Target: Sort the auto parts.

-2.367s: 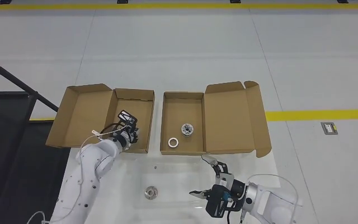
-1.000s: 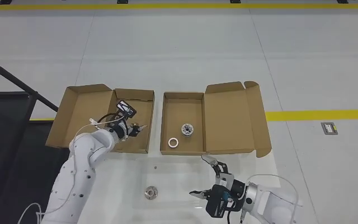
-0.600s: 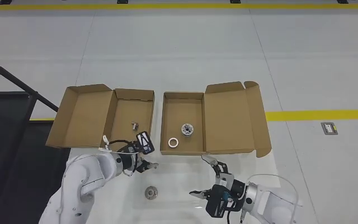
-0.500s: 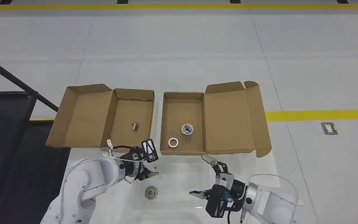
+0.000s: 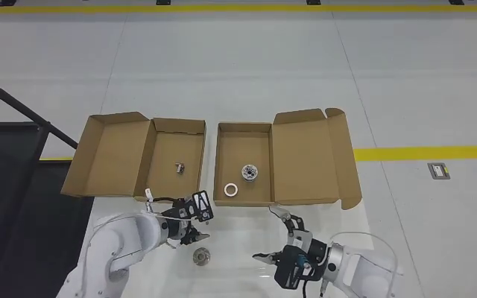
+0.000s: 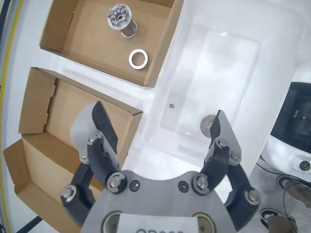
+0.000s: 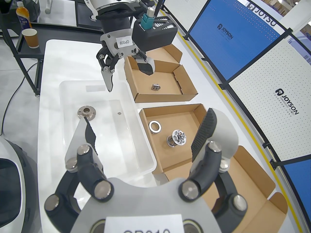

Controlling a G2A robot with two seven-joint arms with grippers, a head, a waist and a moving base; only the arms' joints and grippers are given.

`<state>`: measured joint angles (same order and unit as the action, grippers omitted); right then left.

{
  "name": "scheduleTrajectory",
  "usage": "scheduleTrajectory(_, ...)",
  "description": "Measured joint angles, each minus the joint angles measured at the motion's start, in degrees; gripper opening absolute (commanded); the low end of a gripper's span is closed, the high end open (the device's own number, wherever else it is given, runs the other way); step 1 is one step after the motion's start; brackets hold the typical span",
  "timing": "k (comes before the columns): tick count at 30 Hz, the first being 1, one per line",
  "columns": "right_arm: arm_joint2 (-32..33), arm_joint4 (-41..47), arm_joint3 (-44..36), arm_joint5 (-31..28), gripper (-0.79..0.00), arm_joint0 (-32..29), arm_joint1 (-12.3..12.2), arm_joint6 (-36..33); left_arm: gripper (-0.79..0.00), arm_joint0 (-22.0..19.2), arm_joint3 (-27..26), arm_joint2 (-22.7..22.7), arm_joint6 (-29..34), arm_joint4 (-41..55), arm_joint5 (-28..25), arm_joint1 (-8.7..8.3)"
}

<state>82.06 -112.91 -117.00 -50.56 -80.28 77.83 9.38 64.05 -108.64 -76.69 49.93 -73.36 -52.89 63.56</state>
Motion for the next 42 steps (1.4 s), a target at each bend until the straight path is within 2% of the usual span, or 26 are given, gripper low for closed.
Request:
scheduleTrajectory(6,3.4,4.6,-2.2,16.0,0.000,-5.8,0.1,1.1,0.000,1.5,-0.5,4.3,0.0,-3.7,-1.5,-1.19)
scheduleTrajectory(12,5.4,8.2,-3.3,24.7,0.000,-10.1,0.0,3.1,0.000,2.0,0.1,8.3,-0.4,-4.8,-1.9,-3.80)
scheduleTrajectory(15,5.5,8.6,-3.4,25.4,0.000,-10.5,0.0,3.0,0.000,1.5,0.8,10.2,0.9,-3.9,-0.6,-4.98)
scheduleTrajectory(17,5.5,8.6,-3.4,25.3,0.000,-10.5,0.0,3.0,-0.139,0.8,1.6,11.5,2.3,-2.6,0.8,-5.64)
scheduleTrajectory(18,5.5,8.6,-3.4,25.3,0.000,-10.4,0.0,3.0,-0.148,0.4,1.8,12.0,3.0,-2.2,1.5,-5.89)
scheduleTrajectory(26,5.5,8.6,-3.4,25.3,0.000,-10.4,0.0,3.0,-0.135,-2.6,3.7,16.8,7.1,1.9,5.6,-7.88)
scheduleTrajectory(34,5.5,8.6,-3.4,25.3,0.000,-10.4,0.0,3.0,-0.222,-6.1,6.2,22.3,9.9,4.0,8.5,-9.69)
scheduleTrajectory(42,5.5,8.6,-3.4,25.3,0.000,-10.4,0.0,3.0,-0.234,-9.2,8.7,27.3,11.4,7.8,9.9,-10.90)
